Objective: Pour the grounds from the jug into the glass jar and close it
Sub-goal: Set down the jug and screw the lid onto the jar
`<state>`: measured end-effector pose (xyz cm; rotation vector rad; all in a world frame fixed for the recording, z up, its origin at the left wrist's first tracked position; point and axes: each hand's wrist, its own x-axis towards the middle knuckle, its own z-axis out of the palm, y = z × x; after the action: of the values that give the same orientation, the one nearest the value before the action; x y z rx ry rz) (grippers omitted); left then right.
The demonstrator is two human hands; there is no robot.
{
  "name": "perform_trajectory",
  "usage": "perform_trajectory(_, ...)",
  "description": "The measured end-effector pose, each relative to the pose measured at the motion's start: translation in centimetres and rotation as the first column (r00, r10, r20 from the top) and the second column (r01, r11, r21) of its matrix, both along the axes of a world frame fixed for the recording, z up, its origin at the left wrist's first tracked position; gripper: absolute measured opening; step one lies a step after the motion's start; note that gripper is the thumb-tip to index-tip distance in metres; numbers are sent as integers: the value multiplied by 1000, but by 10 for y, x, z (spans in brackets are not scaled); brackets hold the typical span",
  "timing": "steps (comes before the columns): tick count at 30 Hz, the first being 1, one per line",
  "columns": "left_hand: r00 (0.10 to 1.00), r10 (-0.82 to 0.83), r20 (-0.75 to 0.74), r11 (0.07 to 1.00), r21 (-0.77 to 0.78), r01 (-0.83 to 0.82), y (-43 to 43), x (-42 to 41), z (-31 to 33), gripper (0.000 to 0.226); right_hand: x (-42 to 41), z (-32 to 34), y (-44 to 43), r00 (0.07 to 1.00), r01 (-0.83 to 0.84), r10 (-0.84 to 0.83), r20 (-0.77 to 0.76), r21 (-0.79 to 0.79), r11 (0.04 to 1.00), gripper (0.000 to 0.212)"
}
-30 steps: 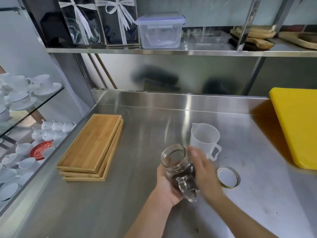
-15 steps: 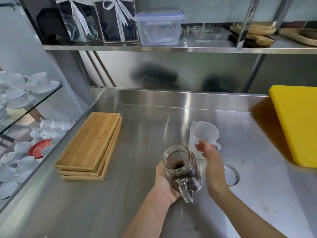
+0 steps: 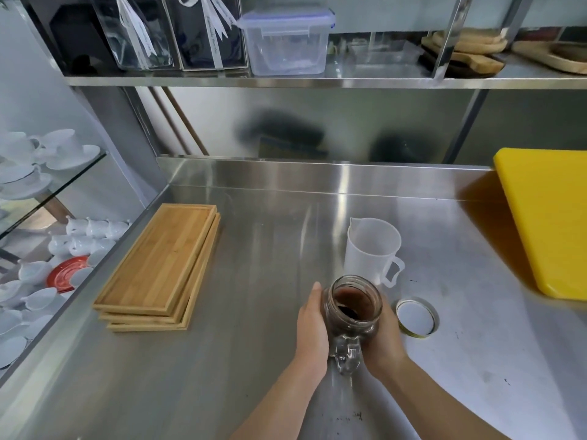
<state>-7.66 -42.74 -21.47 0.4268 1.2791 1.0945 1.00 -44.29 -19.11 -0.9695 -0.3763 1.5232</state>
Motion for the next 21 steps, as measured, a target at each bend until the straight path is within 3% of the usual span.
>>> perform_trajectory(2,1000,-1,-12,1000,28,1,-5,0,3,47,1,-1,0,997,-19,19,77,8,1000,39)
perform_trajectory(13,999,38,-16,998,47,-37,-13,-4,-15,48,0,-14,-4,968,-65,67,242,-17,998,42)
perform_trajectory(21,997,-39,-61,993,111,45,-11,-9,-11,47,8,-6,-4,910,-174,169,380,-21,985,41)
